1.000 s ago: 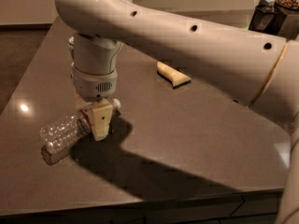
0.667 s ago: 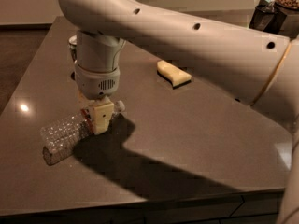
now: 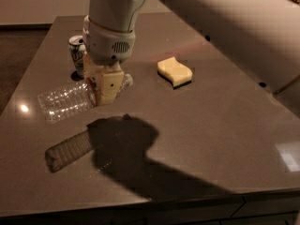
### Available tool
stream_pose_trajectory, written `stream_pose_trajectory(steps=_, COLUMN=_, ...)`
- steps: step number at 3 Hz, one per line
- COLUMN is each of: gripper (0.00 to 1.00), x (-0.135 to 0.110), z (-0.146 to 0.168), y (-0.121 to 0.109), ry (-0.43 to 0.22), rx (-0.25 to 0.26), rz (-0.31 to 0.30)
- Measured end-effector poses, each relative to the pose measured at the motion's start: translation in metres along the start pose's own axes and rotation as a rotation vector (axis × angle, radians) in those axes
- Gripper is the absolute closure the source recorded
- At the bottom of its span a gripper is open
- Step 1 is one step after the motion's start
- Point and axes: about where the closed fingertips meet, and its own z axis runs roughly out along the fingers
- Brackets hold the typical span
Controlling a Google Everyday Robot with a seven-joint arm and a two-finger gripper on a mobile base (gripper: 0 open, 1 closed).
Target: Pick water bottle
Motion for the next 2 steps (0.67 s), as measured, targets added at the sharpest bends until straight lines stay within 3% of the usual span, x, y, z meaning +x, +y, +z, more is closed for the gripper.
stream_pose_trajectory(steps=1, gripper=1.00, x=-0.0157, z=-0.0612, y=-0.0088, ry=-0.058, rx=0.086, rz=-0.052)
stream_pose_trajectory(steps=2, gripper=1.00, x=-0.0193, z=-0.0627, y=-0.0162, ry=-0.066, rx=0.116, rz=-0.054)
